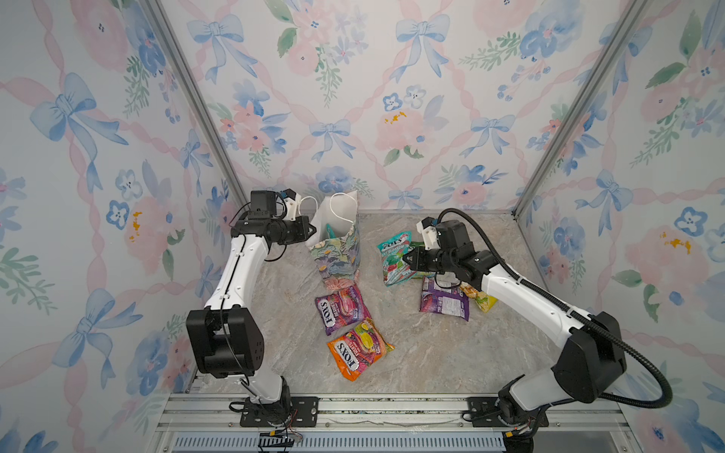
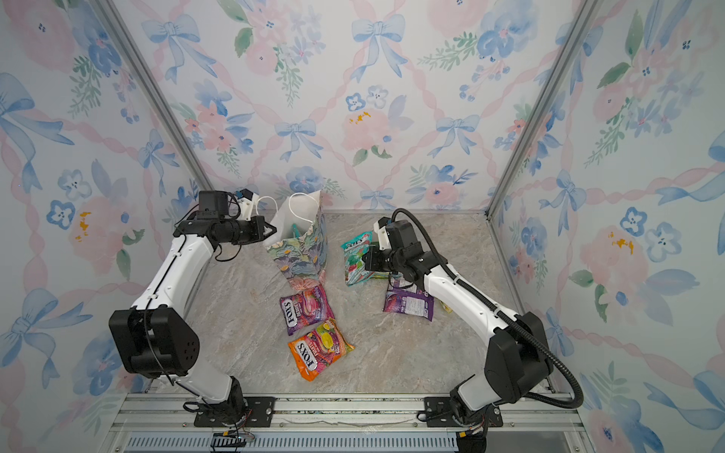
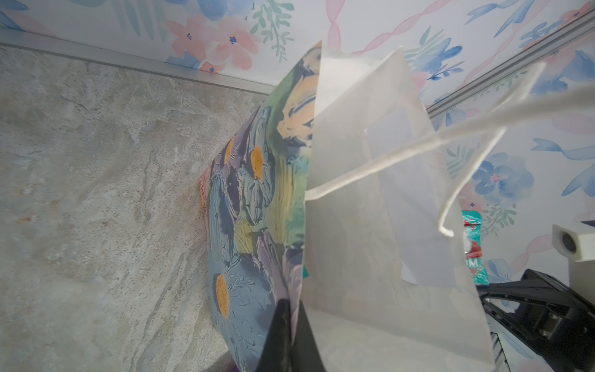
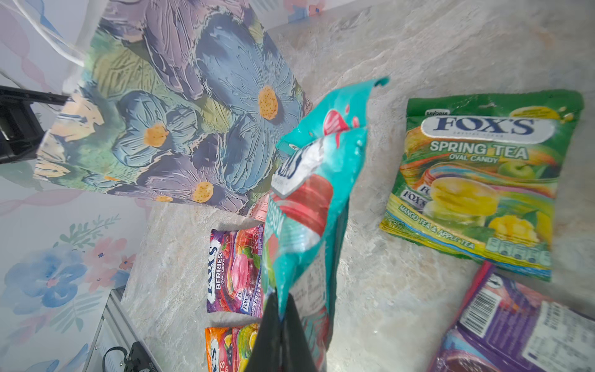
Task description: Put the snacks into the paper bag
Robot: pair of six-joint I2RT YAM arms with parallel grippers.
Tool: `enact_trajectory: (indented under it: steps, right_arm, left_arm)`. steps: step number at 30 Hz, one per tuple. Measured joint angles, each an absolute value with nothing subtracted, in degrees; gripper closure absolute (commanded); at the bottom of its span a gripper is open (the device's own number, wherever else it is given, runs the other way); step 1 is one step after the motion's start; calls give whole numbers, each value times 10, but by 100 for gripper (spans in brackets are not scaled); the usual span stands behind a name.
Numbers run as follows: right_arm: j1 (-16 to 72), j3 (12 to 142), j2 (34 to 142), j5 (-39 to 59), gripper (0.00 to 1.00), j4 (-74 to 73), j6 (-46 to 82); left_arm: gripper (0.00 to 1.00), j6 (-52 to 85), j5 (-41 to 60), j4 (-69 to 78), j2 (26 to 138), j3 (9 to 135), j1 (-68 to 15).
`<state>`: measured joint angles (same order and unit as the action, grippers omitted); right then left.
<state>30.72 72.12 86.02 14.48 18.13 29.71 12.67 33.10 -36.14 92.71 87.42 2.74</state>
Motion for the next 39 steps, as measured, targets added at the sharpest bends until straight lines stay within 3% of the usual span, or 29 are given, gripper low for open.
enact_trajectory:
  steps: [18,39]
  right_arm:
    - [446,969,850,-33,100,288,176]
    - [530,1315,1119,-125,100,333,93]
  left_arm:
    - [100,127,331,-361,927,874,27]
    - [100,127,331,-361,927,874,27]
